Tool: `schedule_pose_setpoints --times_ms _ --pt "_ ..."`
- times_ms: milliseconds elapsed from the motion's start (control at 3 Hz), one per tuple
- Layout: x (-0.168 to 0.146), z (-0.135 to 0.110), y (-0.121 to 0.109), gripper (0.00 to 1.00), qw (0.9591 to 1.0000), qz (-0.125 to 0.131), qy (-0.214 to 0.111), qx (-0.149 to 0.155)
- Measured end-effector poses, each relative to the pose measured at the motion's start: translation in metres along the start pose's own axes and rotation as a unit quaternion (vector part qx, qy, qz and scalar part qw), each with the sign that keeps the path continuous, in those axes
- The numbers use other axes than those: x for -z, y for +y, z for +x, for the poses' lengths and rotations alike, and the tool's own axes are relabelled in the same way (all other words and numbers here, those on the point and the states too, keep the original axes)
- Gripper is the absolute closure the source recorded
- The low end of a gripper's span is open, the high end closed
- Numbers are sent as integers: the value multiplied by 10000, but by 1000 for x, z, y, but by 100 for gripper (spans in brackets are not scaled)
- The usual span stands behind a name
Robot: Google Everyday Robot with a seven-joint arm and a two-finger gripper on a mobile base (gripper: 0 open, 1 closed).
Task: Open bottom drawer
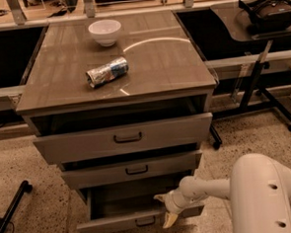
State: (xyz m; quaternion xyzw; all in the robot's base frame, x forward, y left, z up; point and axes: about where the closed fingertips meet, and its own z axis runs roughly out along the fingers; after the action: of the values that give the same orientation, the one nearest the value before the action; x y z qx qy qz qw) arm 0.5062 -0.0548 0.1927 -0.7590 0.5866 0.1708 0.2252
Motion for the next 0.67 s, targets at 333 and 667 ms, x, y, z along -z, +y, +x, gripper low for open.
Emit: schedule_pose_setpoints --times_ms 333,667 --pt "-3 6 9 0 9998 -106 -13 -146" --pt "-4 12 26 0 9989 -208 135 -391"
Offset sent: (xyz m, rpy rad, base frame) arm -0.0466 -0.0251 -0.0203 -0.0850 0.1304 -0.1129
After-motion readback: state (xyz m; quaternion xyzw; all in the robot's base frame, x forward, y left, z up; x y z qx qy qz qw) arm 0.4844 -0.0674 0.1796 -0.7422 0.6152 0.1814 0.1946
